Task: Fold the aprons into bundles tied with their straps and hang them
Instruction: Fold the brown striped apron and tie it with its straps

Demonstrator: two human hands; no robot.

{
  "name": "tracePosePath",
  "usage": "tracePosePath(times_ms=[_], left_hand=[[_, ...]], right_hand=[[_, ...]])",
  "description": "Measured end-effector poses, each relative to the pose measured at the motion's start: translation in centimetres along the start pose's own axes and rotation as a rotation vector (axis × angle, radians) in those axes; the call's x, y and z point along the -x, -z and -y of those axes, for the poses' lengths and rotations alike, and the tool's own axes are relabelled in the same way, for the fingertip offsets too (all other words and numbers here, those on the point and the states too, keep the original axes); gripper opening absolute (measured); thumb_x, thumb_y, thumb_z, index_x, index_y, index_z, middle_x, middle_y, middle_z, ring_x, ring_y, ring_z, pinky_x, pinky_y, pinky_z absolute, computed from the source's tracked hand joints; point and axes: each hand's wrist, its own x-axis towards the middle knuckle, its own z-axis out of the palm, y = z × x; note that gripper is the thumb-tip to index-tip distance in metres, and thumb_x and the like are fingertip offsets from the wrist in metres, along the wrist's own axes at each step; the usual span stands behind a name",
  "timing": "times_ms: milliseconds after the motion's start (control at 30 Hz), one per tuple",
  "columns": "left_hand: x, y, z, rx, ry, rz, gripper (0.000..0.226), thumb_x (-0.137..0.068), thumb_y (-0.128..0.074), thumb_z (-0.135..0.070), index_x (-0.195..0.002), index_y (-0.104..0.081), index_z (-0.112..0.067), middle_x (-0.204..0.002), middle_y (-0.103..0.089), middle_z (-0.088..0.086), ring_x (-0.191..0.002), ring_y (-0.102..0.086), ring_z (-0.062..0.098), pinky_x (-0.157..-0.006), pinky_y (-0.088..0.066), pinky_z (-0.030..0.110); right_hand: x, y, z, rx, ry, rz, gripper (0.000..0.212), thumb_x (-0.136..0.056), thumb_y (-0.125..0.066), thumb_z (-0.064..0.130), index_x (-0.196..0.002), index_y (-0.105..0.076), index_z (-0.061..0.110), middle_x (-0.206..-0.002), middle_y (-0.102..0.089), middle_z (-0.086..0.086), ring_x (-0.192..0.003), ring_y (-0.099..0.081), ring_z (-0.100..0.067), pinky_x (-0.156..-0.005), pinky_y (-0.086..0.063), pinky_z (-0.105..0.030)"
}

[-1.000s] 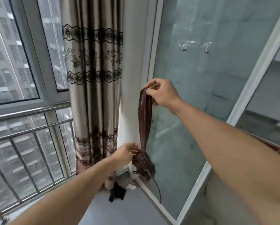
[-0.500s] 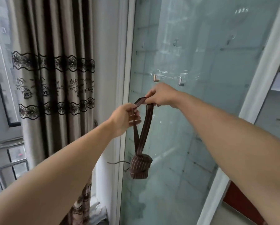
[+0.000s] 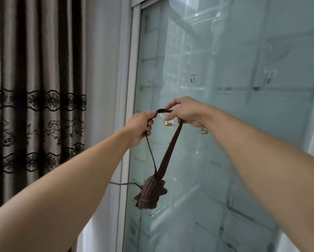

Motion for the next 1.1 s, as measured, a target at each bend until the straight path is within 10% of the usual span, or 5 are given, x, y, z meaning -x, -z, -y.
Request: tracePosePath(times_ms=[167,500,833,1100], left_hand=[[-3.1,-0.4,-0.2,-0.078,-0.006,0.034,0.022,-0.103,-0.057,-0.03,-0.086,-0.06,-0.016,-0.06,-0.037,-0.004,-0.05,-0.029,0.012,-0.049,-0.027,0.024],[-6.1,-1.3,3.5,-0.224,0.053,0.072,0.025,-0.1,-0.063,-0.039,-0.089,-0.062,-0.016,-0.069,-0.049,-0.002,-0.057,-0.039,0.012,-0.054,-0.035,0.025],[-5.9,-2.5,3.4,-0.208,0.04,-0.018,0.028,-0.099,-0.065,-0.036,-0.095,-0.062,-0.008,-0.072,-0.052,0.003,-0.058,-0.043,0.015,-0.052,-0.044,0.025],[-4.6,-1.8,6.2,-0.299,0.111,0.024,0.031,-0.099,-0.065,-0.038,-0.109,-0.068,-0.009,-0.105,-0.074,0.004,-0.087,-0.069,0.014,-0.083,-0.06,0.03]], right_hand=[[-3.4,-0.5,0.4,0.5,0.202,-0.336,0.008,-0.084,-0.081,0.019,-0.084,-0.079,0.027,-0.082,-0.069,0.007,-0.081,-0.066,-0.015,-0.066,-0.048,-0.022],[-3.7,-1.6,-2.1,1.105,0.278,-0.381,0.013,-0.083,-0.081,0.028,-0.093,-0.073,0.028,-0.091,-0.07,0.001,-0.082,-0.065,-0.024,-0.068,-0.035,-0.029],[-4.0,-1.9,-0.8,1.129,0.234,-0.315,0.035,-0.08,-0.085,0.018,-0.111,-0.069,0.018,-0.106,-0.067,-0.007,-0.093,-0.065,-0.03,-0.072,-0.041,-0.033],[-2.7,-3.0,-2.0,1.174,0.213,-0.246,0.027,-0.079,-0.079,0.007,-0.103,-0.071,0.018,-0.099,-0.064,-0.005,-0.082,-0.06,-0.027,-0.071,-0.042,-0.033]])
